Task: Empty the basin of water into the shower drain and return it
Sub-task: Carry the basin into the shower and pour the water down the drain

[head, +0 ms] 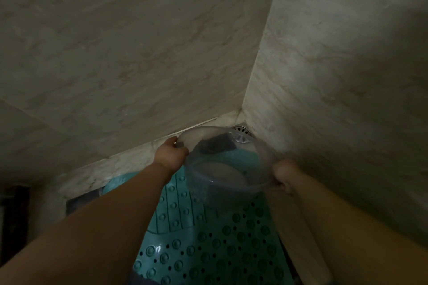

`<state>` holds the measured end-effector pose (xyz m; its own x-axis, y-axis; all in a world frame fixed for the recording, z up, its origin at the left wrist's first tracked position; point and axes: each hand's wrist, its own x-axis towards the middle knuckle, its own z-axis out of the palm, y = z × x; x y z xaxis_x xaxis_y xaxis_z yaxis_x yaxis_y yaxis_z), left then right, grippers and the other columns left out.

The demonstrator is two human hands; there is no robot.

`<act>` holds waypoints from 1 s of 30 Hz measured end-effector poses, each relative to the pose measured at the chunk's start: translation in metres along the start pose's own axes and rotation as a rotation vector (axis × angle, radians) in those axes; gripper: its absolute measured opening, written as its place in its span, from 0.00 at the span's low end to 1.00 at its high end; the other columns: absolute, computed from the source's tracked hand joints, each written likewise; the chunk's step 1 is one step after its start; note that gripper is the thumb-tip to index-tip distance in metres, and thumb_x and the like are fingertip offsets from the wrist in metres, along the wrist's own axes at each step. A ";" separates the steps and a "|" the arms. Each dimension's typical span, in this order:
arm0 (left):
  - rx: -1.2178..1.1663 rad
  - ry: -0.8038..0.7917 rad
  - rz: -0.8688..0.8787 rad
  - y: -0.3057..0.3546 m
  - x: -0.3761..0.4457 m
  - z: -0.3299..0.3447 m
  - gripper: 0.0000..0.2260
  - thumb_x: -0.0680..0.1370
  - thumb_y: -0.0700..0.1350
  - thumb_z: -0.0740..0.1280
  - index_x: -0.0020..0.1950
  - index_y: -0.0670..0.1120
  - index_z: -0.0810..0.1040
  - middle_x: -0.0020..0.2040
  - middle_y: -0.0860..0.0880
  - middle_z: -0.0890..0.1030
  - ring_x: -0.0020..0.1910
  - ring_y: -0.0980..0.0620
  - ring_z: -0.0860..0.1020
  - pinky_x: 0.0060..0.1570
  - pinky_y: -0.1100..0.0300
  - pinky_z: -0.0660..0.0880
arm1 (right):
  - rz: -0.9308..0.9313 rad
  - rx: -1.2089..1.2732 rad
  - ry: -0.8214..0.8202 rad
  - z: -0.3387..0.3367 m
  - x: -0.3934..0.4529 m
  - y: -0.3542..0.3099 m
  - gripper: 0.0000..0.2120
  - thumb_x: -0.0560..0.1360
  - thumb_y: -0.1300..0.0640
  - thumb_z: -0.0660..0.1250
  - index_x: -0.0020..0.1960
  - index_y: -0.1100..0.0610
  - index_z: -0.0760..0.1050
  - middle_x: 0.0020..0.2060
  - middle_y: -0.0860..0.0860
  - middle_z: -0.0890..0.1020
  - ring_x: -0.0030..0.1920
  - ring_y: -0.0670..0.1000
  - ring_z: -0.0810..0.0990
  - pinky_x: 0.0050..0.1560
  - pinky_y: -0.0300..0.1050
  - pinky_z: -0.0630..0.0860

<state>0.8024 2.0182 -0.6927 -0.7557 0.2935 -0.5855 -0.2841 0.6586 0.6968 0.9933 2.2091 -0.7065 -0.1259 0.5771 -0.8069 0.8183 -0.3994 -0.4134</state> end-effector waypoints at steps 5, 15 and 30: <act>-0.059 0.001 -0.011 0.000 0.001 0.001 0.27 0.71 0.37 0.67 0.71 0.42 0.70 0.62 0.40 0.79 0.57 0.39 0.79 0.58 0.44 0.78 | -0.021 0.059 0.002 0.000 0.002 0.003 0.11 0.79 0.69 0.53 0.40 0.64 0.69 0.36 0.61 0.75 0.33 0.58 0.75 0.33 0.52 0.77; -0.106 0.008 -0.029 0.002 0.000 0.003 0.26 0.73 0.36 0.66 0.71 0.42 0.69 0.63 0.40 0.78 0.53 0.40 0.79 0.57 0.47 0.78 | -0.087 0.046 -0.010 -0.006 -0.001 0.004 0.12 0.78 0.68 0.57 0.58 0.63 0.74 0.52 0.63 0.79 0.43 0.59 0.79 0.35 0.50 0.79; -0.092 0.012 -0.016 0.003 -0.001 0.003 0.25 0.75 0.36 0.66 0.72 0.41 0.68 0.64 0.39 0.77 0.47 0.45 0.76 0.47 0.53 0.76 | -0.082 0.124 -0.023 -0.010 -0.006 0.002 0.13 0.79 0.67 0.59 0.63 0.64 0.72 0.49 0.59 0.77 0.38 0.54 0.78 0.31 0.46 0.76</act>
<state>0.8044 2.0223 -0.6909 -0.7574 0.2748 -0.5923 -0.3487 0.5966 0.7228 1.0010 2.2116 -0.6979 -0.2033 0.5954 -0.7773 0.7295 -0.4375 -0.5258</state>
